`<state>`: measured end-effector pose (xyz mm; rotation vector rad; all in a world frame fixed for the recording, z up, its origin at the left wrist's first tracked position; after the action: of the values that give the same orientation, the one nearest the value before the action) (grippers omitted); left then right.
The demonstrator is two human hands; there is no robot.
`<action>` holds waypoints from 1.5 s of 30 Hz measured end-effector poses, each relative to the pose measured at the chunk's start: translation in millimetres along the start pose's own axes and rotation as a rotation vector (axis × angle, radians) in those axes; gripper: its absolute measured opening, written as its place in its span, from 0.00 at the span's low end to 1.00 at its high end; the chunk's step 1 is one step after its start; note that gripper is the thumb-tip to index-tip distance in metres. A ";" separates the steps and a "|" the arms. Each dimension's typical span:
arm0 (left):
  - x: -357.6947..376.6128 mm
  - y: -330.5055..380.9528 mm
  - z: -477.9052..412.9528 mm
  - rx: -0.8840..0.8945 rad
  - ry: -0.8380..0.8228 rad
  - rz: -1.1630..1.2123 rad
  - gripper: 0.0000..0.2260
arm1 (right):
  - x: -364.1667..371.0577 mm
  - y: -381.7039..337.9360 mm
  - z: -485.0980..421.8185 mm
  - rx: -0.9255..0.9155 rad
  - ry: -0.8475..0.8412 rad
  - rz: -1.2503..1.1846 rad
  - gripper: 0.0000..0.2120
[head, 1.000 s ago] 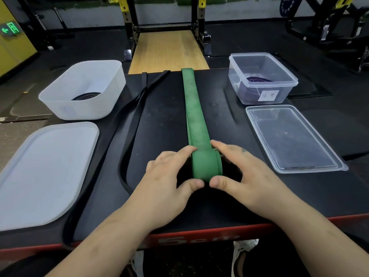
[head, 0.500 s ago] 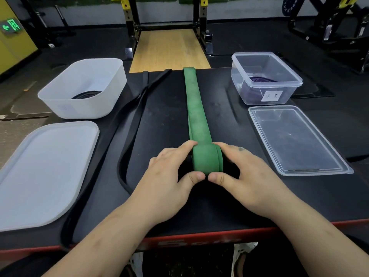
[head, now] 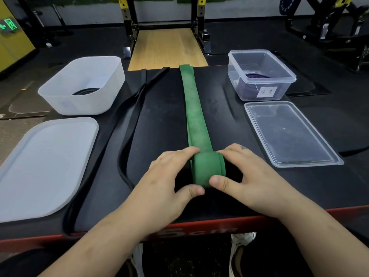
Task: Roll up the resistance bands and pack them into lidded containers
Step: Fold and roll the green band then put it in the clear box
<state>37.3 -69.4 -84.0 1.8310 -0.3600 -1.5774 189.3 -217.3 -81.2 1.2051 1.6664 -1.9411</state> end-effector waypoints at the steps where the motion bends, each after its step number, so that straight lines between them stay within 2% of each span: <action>1: -0.4 -0.6 -1.9 -0.002 0.004 -0.014 0.32 | -0.4 0.8 0.6 -0.005 0.017 -0.026 0.30; 5: 0.5 -4.8 -8.4 -0.017 0.010 -0.023 0.30 | -3.1 3.5 -0.8 -0.018 0.061 -0.101 0.29; 8: 3.4 -5.0 -9.1 -0.037 0.014 0.021 0.34 | -3.7 5.3 -7.9 0.007 0.092 -0.070 0.29; 14: 3.4 -6.4 -19.3 -0.071 0.024 -0.003 0.31 | 1.7 7.7 -8.7 0.020 0.046 -0.069 0.36; 18: 1.7 -5.6 -23.6 -0.081 0.013 0.048 0.34 | 0.4 6.3 -17.5 0.049 0.058 -0.043 0.32; 23: -1.4 -5.7 -27.5 -0.083 0.020 0.037 0.32 | 4.3 11.3 -18.1 0.056 0.024 -0.048 0.41; 29: -0.6 -3.6 -27.4 -0.087 0.031 0.026 0.30 | 1.8 7.4 -17.6 0.026 0.071 -0.028 0.33; 33: 1.0 1.3 -10.3 -0.055 -0.014 0.002 0.30 | -1.6 4.3 -0.3 -0.004 0.059 -0.070 0.33; 40: 5.2 3.8 5.0 -0.018 -0.040 0.034 0.36 | -1.5 -3.7 9.1 -0.029 0.018 -0.092 0.23; 43: 1.8 6.1 6.7 0.003 -0.008 0.009 0.36 | 0.3 -1.4 6.0 -0.016 0.032 -0.106 0.23; 45: 1.6 5.3 2.9 -0.018 0.004 -0.021 0.34 | -0.2 -0.5 6.4 -0.027 0.040 -0.125 0.29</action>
<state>36.1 -75.2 -81.9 1.8295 -0.3253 -1.5859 186.6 -223.1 -81.0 1.1624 1.8233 -1.9717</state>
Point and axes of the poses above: each hand's wrist, its own z-axis away from the middle knuckle, its own x-axis out of the palm, y = z × x, the point moved 4 cm from there along -z, towards the middle knuckle, and after that the axes turned 5 degrees about -y, right-handed, at the moved point
